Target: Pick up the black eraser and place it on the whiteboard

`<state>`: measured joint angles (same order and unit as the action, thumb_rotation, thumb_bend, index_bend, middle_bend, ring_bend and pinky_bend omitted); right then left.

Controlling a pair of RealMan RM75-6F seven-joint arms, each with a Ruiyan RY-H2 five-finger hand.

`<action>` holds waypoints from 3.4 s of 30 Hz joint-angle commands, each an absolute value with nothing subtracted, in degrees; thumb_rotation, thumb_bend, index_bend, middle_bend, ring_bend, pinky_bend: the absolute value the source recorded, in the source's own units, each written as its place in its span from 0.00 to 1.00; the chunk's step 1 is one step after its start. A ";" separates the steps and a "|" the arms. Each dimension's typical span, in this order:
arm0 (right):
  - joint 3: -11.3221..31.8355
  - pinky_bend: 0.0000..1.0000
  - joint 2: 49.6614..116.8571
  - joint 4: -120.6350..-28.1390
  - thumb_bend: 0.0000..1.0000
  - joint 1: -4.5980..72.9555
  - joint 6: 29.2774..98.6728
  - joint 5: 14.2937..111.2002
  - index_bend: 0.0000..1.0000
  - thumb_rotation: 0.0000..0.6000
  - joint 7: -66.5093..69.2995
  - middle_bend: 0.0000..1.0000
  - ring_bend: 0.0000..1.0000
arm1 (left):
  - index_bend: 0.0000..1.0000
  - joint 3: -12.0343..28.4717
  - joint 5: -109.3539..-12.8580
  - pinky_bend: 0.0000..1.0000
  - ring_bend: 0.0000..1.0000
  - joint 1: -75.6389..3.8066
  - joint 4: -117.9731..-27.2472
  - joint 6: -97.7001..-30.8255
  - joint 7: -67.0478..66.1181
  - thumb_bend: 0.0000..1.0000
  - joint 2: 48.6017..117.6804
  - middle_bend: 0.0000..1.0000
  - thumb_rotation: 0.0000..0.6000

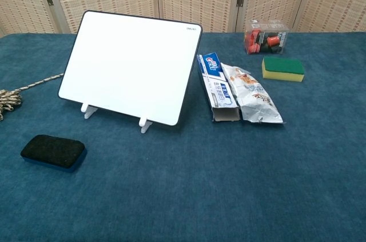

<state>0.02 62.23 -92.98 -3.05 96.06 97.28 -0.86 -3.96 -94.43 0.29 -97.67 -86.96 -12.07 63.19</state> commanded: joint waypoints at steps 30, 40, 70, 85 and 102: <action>1.04 0.01 60.27 -89.57 0.27 -4.58 101.46 96.90 0.00 1.00 10.28 0.00 0.00 | 0.30 3.78 -80.30 1.00 1.00 -20.08 -97.29 -58.71 -11.96 0.23 75.73 1.00 1.00; 1.13 0.01 60.28 -89.70 0.27 -4.45 101.06 96.87 0.00 1.00 10.00 0.00 0.00 | 0.28 3.59 -77.62 1.00 1.00 -22.90 -93.60 -55.70 -10.46 0.23 77.97 1.00 1.00; 1.30 0.01 60.39 -89.44 0.27 -4.90 101.72 96.94 0.00 1.00 10.48 0.00 0.00 | 0.55 2.25 -77.62 1.00 1.00 -24.57 -83.49 -56.54 -0.64 0.23 82.55 1.00 1.00; 1.45 0.01 60.36 -89.49 0.27 -5.02 101.83 96.78 0.00 1.00 10.70 0.00 0.00 | 0.62 8.22 -85.24 1.00 1.00 -20.59 -84.32 -78.49 2.47 0.24 79.56 1.00 1.00; 1.59 0.01 59.75 -87.28 0.27 -5.80 103.67 96.73 0.00 1.00 15.29 0.00 0.00 | 0.59 13.47 -92.05 1.00 1.00 -35.10 -46.35 -83.30 10.90 0.23 101.43 1.00 1.00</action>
